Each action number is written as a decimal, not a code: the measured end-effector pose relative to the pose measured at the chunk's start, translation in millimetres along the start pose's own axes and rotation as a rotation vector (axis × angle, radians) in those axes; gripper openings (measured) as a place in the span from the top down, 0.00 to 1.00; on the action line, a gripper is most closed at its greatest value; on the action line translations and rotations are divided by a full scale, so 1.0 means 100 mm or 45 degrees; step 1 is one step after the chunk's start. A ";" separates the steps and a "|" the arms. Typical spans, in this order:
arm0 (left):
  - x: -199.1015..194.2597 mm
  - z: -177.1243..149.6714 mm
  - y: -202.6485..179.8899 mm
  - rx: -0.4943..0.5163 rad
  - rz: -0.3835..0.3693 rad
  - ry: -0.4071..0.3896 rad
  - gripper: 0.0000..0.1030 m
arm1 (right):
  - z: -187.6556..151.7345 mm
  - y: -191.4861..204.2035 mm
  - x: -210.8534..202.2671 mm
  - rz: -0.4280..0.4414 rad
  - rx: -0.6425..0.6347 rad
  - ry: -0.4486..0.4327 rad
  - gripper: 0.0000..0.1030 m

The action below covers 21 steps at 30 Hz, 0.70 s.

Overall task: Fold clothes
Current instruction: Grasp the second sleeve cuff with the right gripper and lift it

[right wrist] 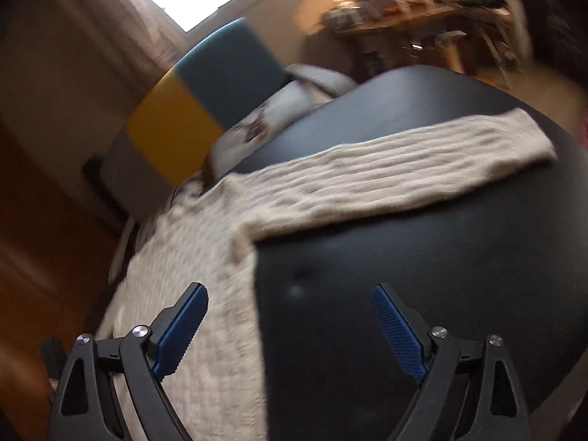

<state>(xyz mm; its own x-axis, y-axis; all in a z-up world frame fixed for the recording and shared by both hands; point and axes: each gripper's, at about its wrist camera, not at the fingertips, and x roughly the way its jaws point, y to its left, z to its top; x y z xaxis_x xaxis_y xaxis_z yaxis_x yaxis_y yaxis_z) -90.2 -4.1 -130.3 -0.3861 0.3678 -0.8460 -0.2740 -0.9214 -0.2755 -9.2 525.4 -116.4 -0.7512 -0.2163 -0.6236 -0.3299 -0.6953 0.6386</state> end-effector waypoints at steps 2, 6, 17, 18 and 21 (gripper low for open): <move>0.13 0.08 -0.22 0.061 -0.029 0.033 0.51 | 0.29 -0.45 -0.09 0.031 0.230 -0.080 0.21; 0.30 0.15 -0.60 0.186 -0.052 0.072 0.49 | 0.64 -1.10 -0.11 0.034 0.569 -0.152 0.34; 0.57 0.32 -1.02 0.282 -0.105 0.142 0.48 | 0.89 -1.47 0.28 -0.061 0.690 -0.223 0.69; 0.59 0.34 -1.04 0.278 -0.115 0.147 0.48 | 0.91 -1.50 0.31 -0.066 0.695 -0.212 0.80; 0.66 0.41 -1.10 0.261 -0.139 0.164 0.48 | 0.99 -1.44 0.39 -0.122 0.604 -0.190 0.93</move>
<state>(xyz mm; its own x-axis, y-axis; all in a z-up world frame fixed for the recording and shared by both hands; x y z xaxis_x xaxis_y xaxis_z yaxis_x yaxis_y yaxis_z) -121.4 126.5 -136.8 -0.2328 0.4328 -0.8709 -0.4855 -0.8276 -0.2815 -47.9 684.9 -187.7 -0.7668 -0.0420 -0.6405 -0.5991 -0.3115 0.7376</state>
